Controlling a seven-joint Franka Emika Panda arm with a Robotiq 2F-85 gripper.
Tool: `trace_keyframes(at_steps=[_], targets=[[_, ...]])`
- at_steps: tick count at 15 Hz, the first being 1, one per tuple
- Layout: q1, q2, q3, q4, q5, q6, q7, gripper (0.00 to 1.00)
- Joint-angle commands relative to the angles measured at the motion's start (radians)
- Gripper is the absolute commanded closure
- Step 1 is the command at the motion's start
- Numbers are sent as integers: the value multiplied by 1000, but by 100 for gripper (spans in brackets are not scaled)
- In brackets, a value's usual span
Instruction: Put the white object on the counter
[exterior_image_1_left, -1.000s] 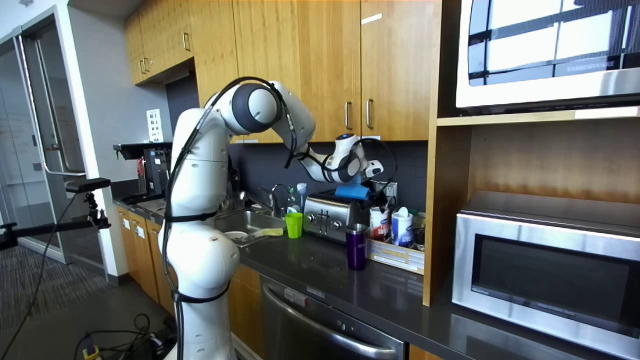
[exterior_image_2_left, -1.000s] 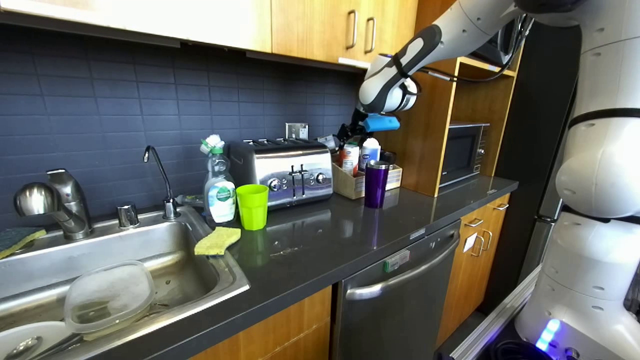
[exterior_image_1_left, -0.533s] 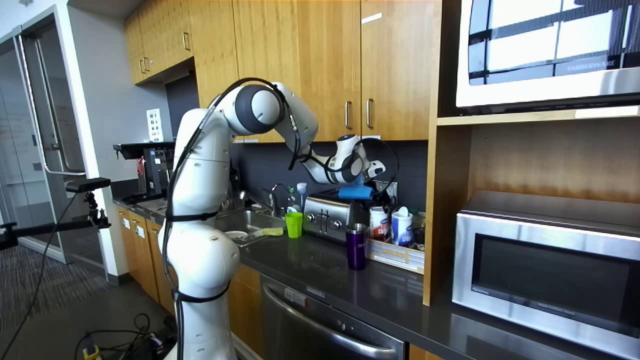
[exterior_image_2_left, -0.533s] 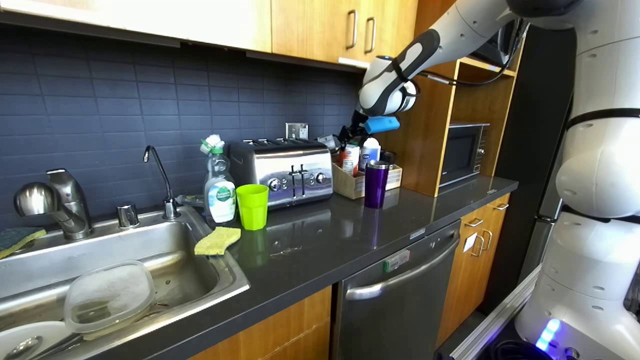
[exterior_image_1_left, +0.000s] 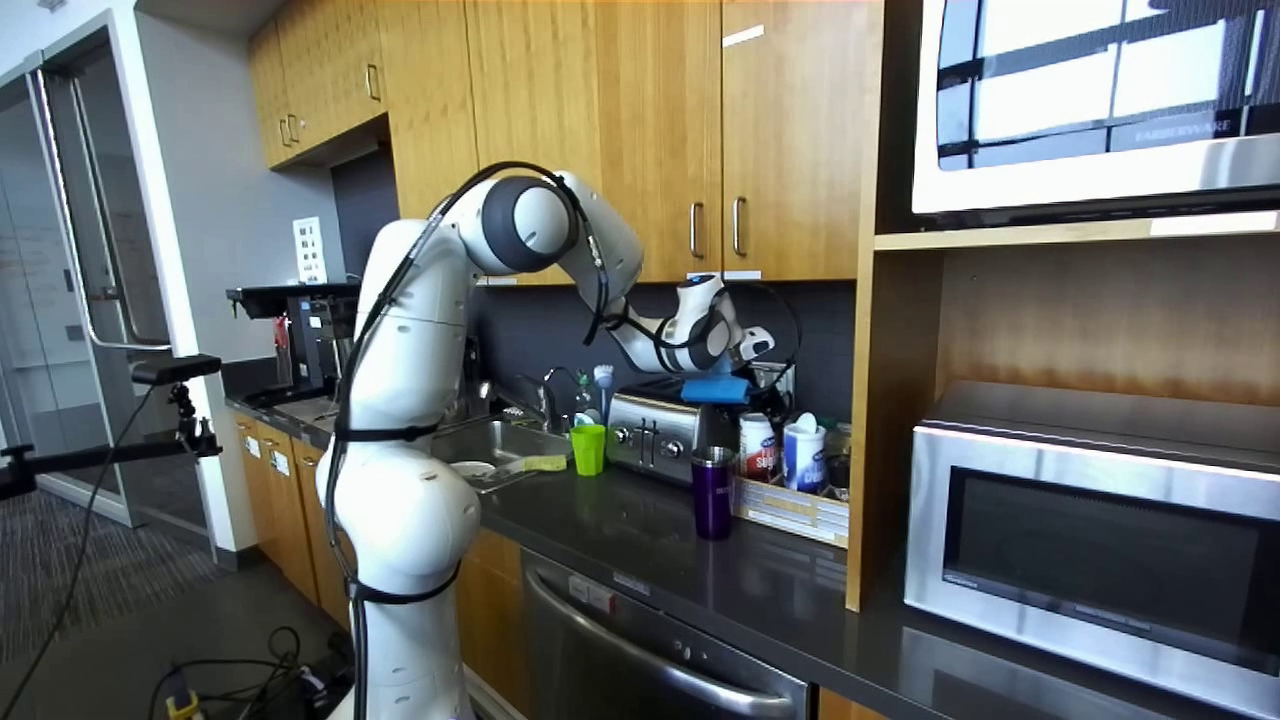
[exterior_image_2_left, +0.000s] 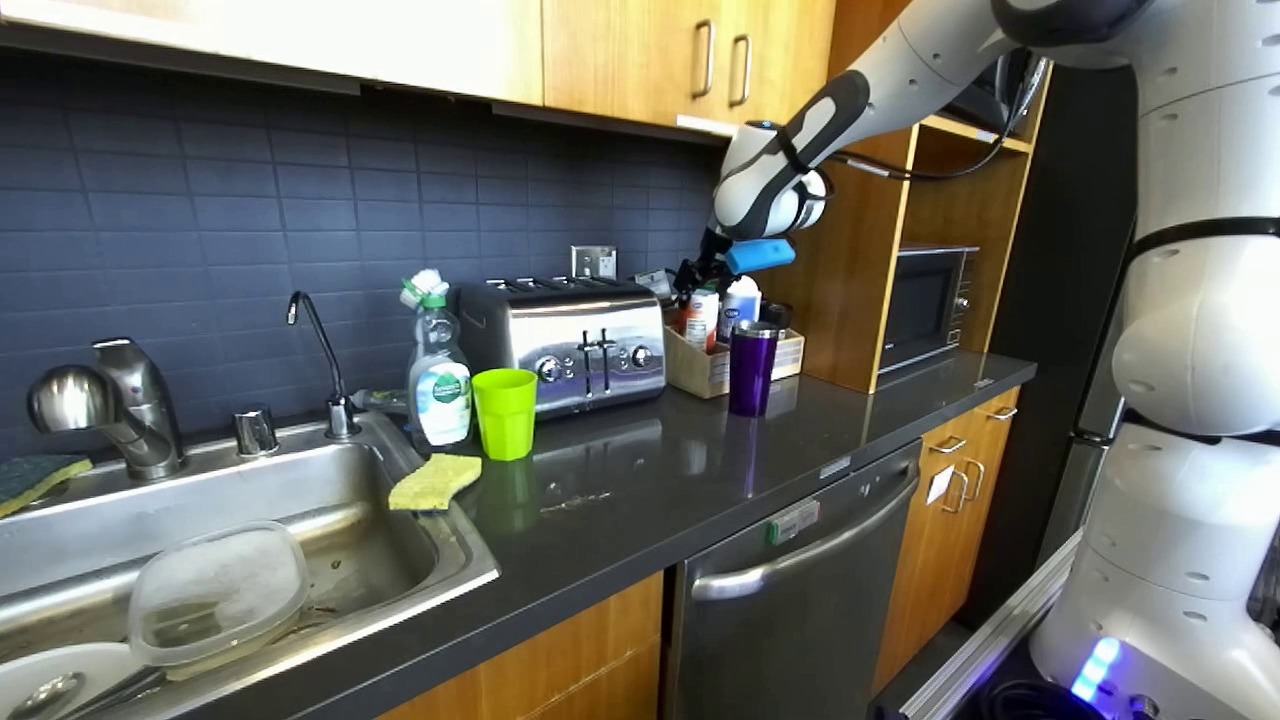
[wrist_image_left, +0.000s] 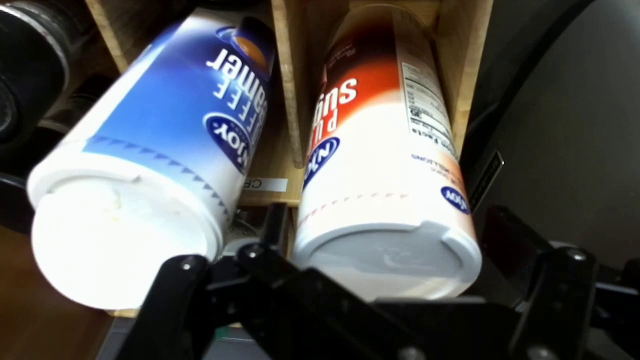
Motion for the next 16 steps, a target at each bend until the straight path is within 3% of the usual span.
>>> trace_keyframes(at_steps=[1, 7, 8, 11, 16], targets=[[17, 30, -6, 48, 7, -20, -8, 0], [27, 52, -16, 86, -8, -28, 6, 0], [27, 57, -17, 90, -8, -27, 8, 25], [25, 63, -21, 100, -7, -30, 9, 39], [24, 55, -19, 94, 0, -38, 9, 39]])
